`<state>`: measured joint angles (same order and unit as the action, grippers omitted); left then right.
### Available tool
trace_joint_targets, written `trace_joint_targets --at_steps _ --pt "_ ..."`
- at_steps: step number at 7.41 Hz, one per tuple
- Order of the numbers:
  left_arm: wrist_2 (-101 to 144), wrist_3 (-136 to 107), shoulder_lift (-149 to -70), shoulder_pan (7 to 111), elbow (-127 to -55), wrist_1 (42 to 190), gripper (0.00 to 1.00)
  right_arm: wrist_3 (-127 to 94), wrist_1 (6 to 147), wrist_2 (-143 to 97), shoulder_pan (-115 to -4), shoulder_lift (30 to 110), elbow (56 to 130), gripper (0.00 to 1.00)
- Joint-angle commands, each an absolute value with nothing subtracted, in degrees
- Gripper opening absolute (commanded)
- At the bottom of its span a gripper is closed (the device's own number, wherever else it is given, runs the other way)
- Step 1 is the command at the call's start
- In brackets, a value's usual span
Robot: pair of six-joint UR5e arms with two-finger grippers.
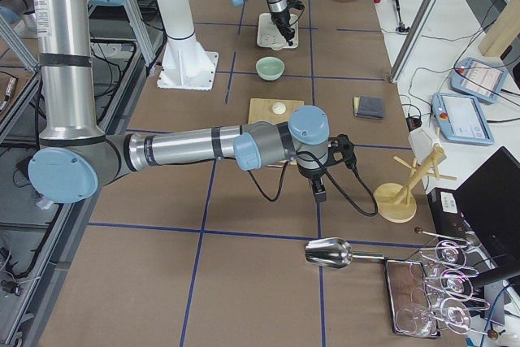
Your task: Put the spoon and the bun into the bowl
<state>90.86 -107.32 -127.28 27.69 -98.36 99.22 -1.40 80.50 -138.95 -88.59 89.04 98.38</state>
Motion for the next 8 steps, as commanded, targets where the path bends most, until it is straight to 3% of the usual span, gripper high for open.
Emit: trace_joint_targets --at_steps 1,2,4,5,7,8 --pt "88.3 -110.0 -130.6 24.5 -96.1 98.4 0.00 -1.5 80.5 -139.0 -88.6 89.0 98.4 1.00" --pt "87.5 -110.0 -130.5 23.4 -96.1 98.4 0.00 -1.4 80.5 -139.0 -88.6 89.0 98.4 1.00" --pt "87.3 -109.1 -130.4 23.1 -95.9 98.5 0.60 -1.4 80.5 -139.0 -88.6 88.9 98.3 1.00" --pt "87.3 -106.5 -130.2 23.2 -96.3 98.4 1.00 -1.4 80.4 -139.0 -88.6 88.9 98.4 1.00" --pt "87.9 -96.7 -128.2 23.5 -100.3 97.8 1.00 -1.4 80.4 -139.0 -88.6 88.9 99.0 1.00" --pt "88.1 -86.8 -124.7 24.1 -106.4 96.5 1.00 -1.7 80.4 -139.0 -88.6 88.7 99.2 1.00"
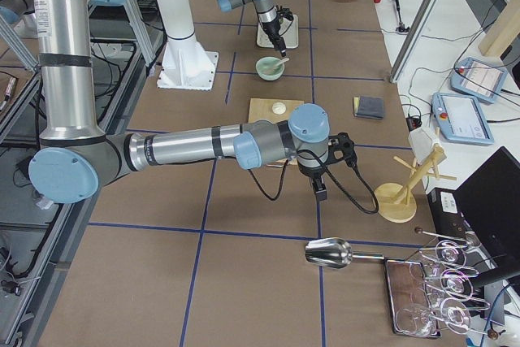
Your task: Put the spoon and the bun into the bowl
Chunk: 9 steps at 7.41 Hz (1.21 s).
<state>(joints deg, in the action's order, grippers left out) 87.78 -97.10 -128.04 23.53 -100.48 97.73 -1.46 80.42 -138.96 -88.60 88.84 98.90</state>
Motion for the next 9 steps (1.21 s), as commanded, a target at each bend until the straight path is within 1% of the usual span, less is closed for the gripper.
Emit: trace_joint_targets --at_steps 1,2,4,5,6,7,8,9 --pt "91.5 -77.8 -121.9 27.0 -109.9 94.6 1.00 -1.7 80.3 -139.0 -88.6 88.7 99.3 1.00" --pt "97.3 -67.7 -120.3 33.8 -110.6 93.8 1.00 -1.7 80.3 -138.9 -88.6 88.6 99.3 1.00" --pt "103.6 -43.1 -113.2 43.1 -111.5 93.9 1.00 -1.7 80.3 -139.0 -88.5 88.6 100.1 1.00" --pt "109.1 -30.6 -110.7 51.2 -111.1 93.8 1.00 -1.7 80.3 -139.3 -88.5 88.6 100.5 1.00" --pt "118.2 -22.4 -107.8 60.3 -110.3 93.7 1.00 -1.6 80.3 -139.7 -88.3 88.6 100.9 1.00" --pt "125.7 -19.2 -104.0 67.8 -108.9 93.7 1.00 -1.5 76.7 -139.8 -87.2 88.6 101.3 1.00" --pt "127.2 -15.3 -99.2 72.5 -108.6 93.6 1.00 -1.7 70.3 -139.7 -87.1 88.9 101.6 1.00" --pt "127.3 -12.0 -93.6 75.3 -107.9 93.5 1.00 -1.8 69.8 -139.3 -85.6 88.7 101.5 1.00"
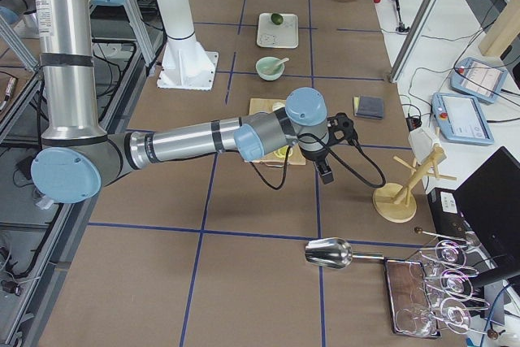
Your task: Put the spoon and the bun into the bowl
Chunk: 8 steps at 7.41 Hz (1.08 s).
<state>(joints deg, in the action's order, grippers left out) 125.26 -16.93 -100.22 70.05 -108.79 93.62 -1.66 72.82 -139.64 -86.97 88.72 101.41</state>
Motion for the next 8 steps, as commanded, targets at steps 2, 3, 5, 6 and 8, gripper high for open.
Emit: trace_joint_targets --at_steps 2,3,5,6,8 --pt "128.7 1.3 -90.5 84.0 -100.2 91.1 1.00 -1.9 69.9 -138.8 -84.1 88.7 101.5 1.00" --pt "135.5 3.2 -86.9 87.7 -97.8 90.9 1.00 -1.9 70.0 -138.7 -82.5 88.6 101.6 1.00" --pt "138.9 3.2 -82.5 90.2 -98.5 90.3 1.00 -7.2 70.3 -136.8 -78.3 88.5 103.7 1.00" --pt "138.9 3.2 -82.5 90.1 -98.7 90.3 1.00 -13.9 70.4 -133.5 -73.8 87.6 106.6 1.00" --pt "138.9 3.3 -82.5 90.0 -98.2 90.5 1.00 -30.3 70.1 -126.3 -62.6 85.0 109.4 1.00"
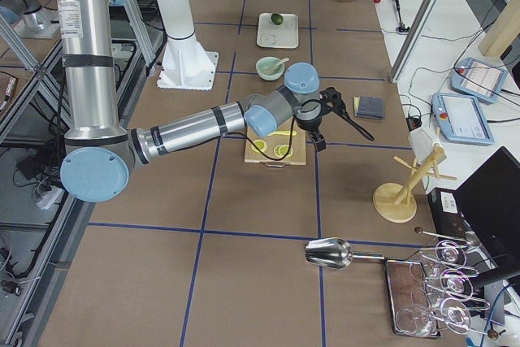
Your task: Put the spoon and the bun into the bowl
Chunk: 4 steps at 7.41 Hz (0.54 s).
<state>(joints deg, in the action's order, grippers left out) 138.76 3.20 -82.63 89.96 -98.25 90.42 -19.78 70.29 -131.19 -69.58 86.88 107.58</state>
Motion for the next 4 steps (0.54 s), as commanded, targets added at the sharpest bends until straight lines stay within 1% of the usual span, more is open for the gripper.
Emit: trace_joint_targets --at_steps 1,3,4 --pt "138.9 3.3 -82.4 90.1 -98.8 90.4 1.00 -35.6 69.9 -121.1 -55.5 82.9 109.3 1.00" --pt "139.1 3.2 -82.4 90.0 -98.8 90.5 1.00 -48.0 70.1 -108.3 -42.8 77.4 108.7 1.00" --pt "139.2 3.2 -82.5 90.0 -98.8 90.6 1.00 -50.9 70.2 -104.2 -38.5 77.2 108.7 1.00"
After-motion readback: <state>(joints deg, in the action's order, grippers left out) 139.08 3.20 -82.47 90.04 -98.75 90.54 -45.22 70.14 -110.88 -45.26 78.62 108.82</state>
